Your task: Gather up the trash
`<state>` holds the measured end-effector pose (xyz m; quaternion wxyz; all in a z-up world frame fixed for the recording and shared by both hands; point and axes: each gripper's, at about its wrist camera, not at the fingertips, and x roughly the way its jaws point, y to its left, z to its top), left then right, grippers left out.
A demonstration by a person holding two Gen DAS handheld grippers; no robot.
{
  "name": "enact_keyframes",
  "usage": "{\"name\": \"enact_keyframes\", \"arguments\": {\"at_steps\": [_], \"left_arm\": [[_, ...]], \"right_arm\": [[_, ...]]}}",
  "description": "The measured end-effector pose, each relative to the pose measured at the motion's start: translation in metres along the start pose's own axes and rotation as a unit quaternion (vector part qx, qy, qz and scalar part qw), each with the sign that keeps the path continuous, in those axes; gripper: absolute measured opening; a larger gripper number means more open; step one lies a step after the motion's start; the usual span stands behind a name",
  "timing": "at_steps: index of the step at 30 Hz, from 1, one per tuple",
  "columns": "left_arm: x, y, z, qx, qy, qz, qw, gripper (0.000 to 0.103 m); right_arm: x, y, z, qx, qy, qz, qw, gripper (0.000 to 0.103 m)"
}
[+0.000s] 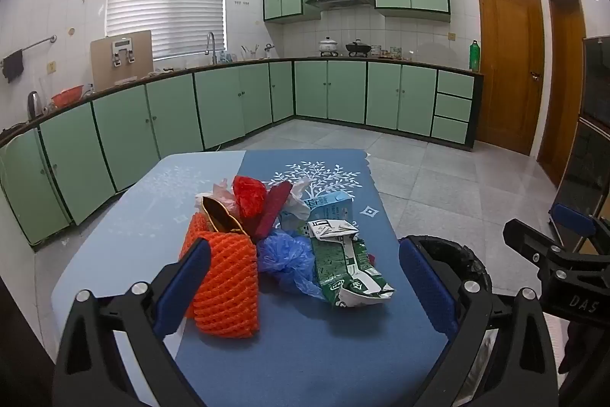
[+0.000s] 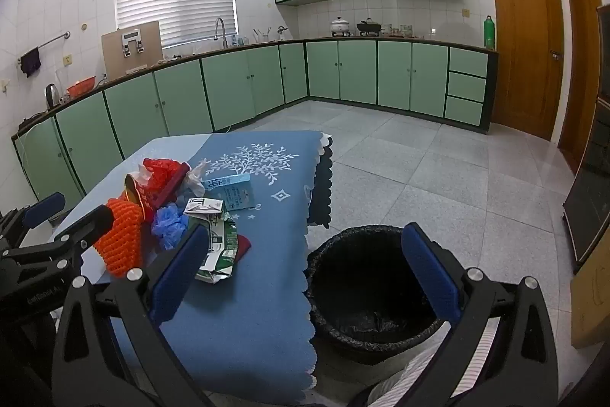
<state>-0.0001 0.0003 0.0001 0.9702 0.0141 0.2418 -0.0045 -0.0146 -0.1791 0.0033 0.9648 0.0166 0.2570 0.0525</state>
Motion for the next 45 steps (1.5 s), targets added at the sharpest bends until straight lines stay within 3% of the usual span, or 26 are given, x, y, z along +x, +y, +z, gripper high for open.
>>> {"name": "enact_keyframes", "arguments": {"at_steps": [45], "left_arm": [[0.0011,0.0019,0.0039,0.004,-0.008,0.005,1.0,0.097]], "right_arm": [[0.0,0.0008,0.0027,0.002,-0.004,-0.002,1.0,0.098]]}}
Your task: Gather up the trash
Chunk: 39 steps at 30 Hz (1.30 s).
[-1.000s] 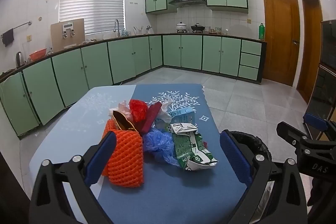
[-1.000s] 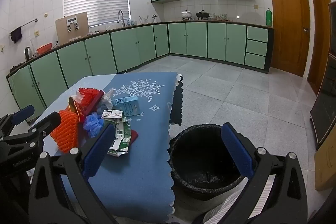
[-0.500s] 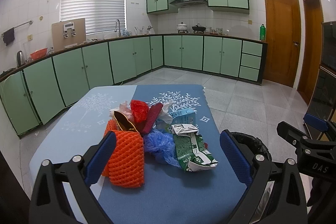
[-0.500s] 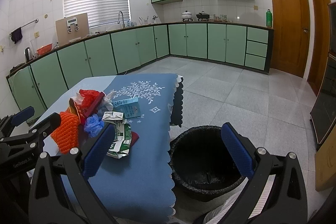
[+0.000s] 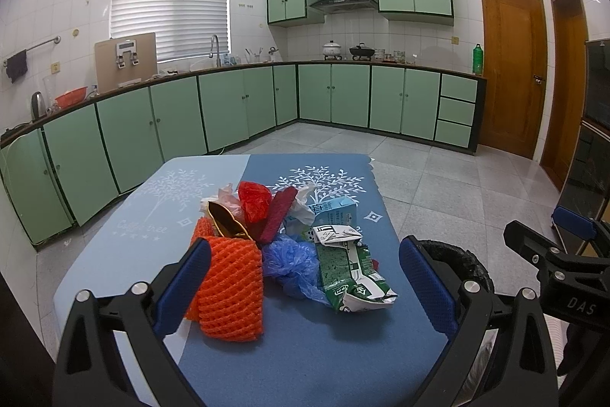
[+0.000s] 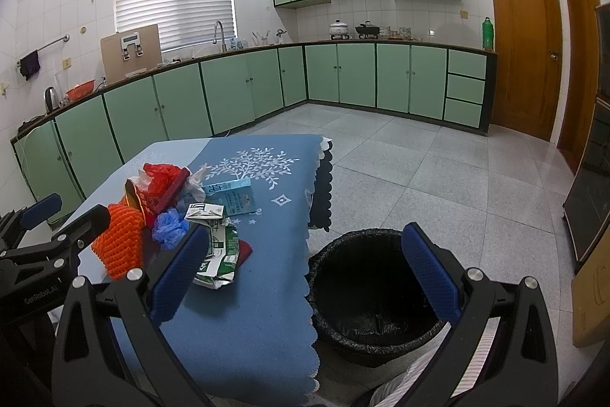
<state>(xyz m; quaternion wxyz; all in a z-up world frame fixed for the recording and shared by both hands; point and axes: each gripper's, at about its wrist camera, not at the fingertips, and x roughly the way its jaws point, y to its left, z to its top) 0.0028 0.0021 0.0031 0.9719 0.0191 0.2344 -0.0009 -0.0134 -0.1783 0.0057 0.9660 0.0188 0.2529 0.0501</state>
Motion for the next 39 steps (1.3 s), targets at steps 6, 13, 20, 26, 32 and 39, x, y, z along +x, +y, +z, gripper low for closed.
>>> {"name": "enact_keyframes", "arguments": {"at_steps": [6,13,20,26,32,39], "left_arm": [[-0.0009,-0.0004,-0.0023,-0.001,0.0,-0.001,1.0,0.097],[-0.0009,-0.0004,-0.0023,-0.001,0.0,-0.001,1.0,0.097],[-0.0009,-0.0004,-0.0024,-0.001,0.0,-0.001,1.0,0.097],[-0.0006,0.0,-0.0022,-0.001,0.0,-0.001,1.0,0.097],[-0.0005,-0.0001,-0.0023,-0.001,0.0,-0.001,1.0,0.097],[-0.0006,-0.0003,-0.0025,-0.001,0.0,-0.001,1.0,0.097]], "right_arm": [[0.0001,-0.0001,-0.0001,0.0,0.0,0.0,1.0,0.098],[0.0002,0.0001,-0.0002,0.0,0.0,0.0,1.0,0.098],[0.0001,-0.0001,-0.0003,0.0,0.0,0.0,1.0,0.098],[0.0002,-0.0005,-0.0005,0.0,0.0,0.0,1.0,0.098],[0.0002,-0.0006,-0.0004,0.0,0.0,0.0,1.0,0.098],[0.0,-0.0006,-0.0005,0.0,0.0,0.001,1.0,0.098]]}}
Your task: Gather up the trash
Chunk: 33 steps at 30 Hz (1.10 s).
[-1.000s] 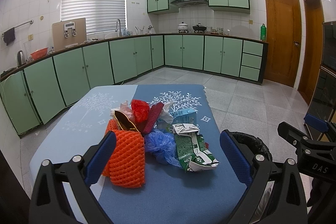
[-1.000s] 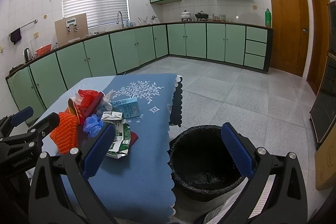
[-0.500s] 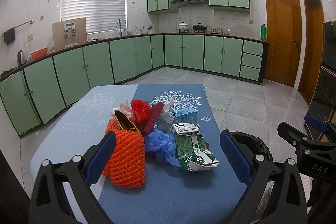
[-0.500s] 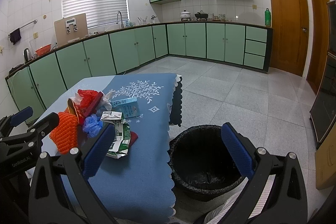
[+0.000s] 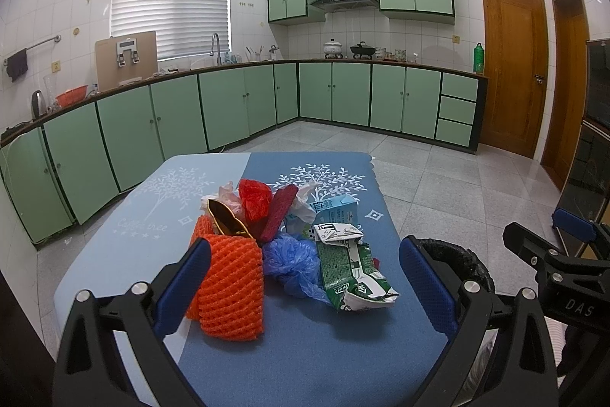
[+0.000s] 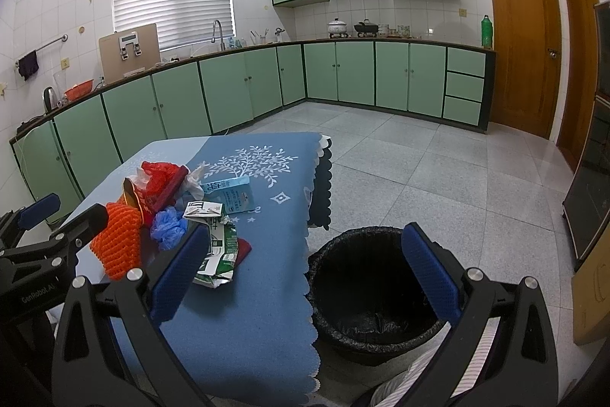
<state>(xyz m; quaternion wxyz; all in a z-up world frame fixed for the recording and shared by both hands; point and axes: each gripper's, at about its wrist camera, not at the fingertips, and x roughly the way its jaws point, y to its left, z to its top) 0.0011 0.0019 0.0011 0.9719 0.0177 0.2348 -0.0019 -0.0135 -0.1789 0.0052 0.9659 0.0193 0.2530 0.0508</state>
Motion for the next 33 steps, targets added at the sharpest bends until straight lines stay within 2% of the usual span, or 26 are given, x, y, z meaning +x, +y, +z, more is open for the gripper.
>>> {"name": "enact_keyframes", "arguments": {"at_steps": [18,24,33], "left_arm": [[0.002,0.012,-0.005,-0.009,0.001,0.009,0.9999,0.097],[0.01,0.031,-0.006,-0.016,0.004,0.034,0.9993,0.097],[0.041,0.076,-0.027,-0.032,0.043,0.079,0.9954,0.097]], "right_arm": [[0.01,0.012,0.002,-0.006,0.003,0.009,1.0,0.098],[0.023,0.024,0.005,-0.015,0.011,0.016,1.0,0.098],[0.076,0.056,-0.002,-0.025,0.045,0.039,0.998,0.098]]}}
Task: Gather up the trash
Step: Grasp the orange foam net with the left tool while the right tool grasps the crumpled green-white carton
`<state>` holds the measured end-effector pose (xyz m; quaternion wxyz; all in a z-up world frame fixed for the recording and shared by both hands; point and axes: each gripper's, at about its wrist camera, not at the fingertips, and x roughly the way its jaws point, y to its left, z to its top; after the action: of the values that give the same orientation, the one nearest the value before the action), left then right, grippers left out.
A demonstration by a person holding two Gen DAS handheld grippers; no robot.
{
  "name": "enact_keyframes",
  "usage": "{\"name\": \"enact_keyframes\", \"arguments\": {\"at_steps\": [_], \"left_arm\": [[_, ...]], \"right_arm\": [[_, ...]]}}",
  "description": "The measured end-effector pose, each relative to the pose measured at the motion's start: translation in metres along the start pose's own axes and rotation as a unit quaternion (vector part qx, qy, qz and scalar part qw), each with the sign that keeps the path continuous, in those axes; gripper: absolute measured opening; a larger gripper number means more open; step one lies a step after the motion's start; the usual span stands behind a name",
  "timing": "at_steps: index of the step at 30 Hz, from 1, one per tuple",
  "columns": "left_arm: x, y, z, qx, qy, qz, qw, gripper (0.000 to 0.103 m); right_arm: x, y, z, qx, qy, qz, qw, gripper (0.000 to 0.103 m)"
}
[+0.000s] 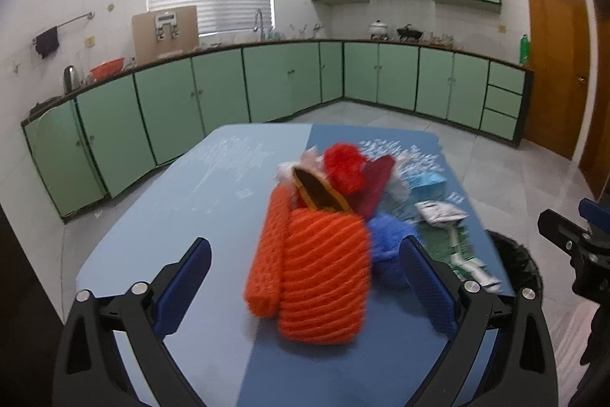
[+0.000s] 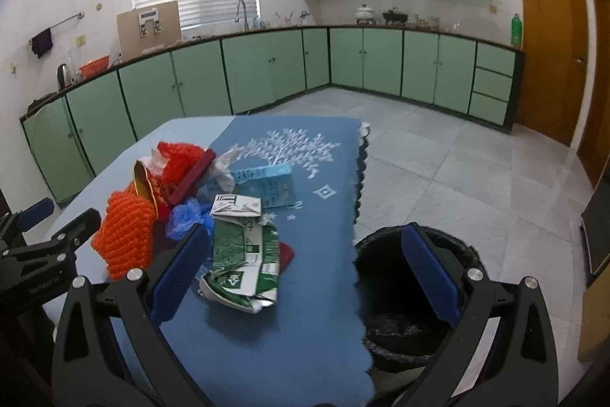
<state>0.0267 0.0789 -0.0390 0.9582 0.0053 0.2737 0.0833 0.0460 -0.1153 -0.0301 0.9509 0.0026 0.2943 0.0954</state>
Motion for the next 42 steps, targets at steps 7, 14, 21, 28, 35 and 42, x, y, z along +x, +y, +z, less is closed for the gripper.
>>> {"name": "enact_keyframes", "arguments": {"at_steps": [7,14,21,28,35,42], "left_arm": [[0.019,0.013,-0.01,-0.003,0.023,0.009,0.9997,0.097],[0.039,0.012,-0.016,-0.01,0.045,-0.02,0.9987,0.097],[0.056,-0.008,-0.016,0.007,0.055,-0.031,0.998,0.097],[0.058,-0.021,-0.02,0.022,0.049,-0.015,0.9985,0.072],[0.047,-0.024,-0.021,0.024,0.037,0.004,0.999,0.048],[0.03,-0.024,-0.016,0.02,0.023,-0.015,0.9994,0.034]], "right_arm": [[0.041,0.015,-0.001,0.001,0.029,0.033,0.999,0.098],[0.056,0.011,0.006,0.006,0.033,0.032,0.999,0.095],[0.058,0.005,0.004,-0.007,0.032,0.032,0.999,0.095],[0.057,0.008,0.004,-0.01,0.022,0.042,0.999,0.095],[0.057,0.005,0.003,-0.004,0.029,0.036,0.999,0.095],[0.058,0.006,0.004,-0.005,0.038,0.028,0.999,0.095]]}}
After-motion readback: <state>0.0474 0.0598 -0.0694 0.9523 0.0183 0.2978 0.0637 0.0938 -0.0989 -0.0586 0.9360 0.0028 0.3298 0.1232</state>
